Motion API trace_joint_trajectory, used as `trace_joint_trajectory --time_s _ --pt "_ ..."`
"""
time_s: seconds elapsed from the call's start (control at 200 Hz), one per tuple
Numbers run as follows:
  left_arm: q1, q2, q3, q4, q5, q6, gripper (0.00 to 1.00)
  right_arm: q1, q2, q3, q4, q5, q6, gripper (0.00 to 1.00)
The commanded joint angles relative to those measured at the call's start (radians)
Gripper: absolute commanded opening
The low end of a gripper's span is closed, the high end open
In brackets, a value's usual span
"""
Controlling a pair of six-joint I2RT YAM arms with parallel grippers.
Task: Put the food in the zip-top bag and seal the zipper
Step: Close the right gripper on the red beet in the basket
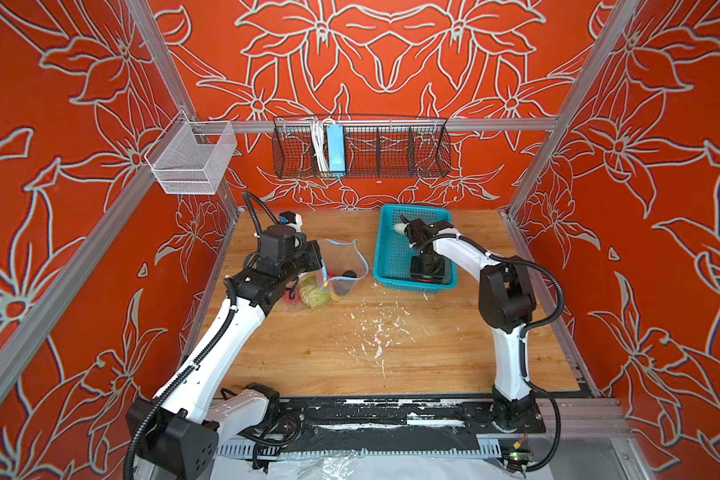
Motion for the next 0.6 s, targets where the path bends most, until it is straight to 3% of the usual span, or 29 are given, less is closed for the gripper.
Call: trace_joint_trajectory --time_s 0.0,0.596 --pt "0.006 -0.012 -0.008 0.016 -0.016 0.011 0.00 -0.007 -0.049 -0.010 -0.005 0.001 -0.012 0.48" --pt "0.003 -0.011 -0.007 0.017 -0.007 0.008 0.00 0.000 -0.192 -0.049 0.118 -0.098 0.077 0.45"
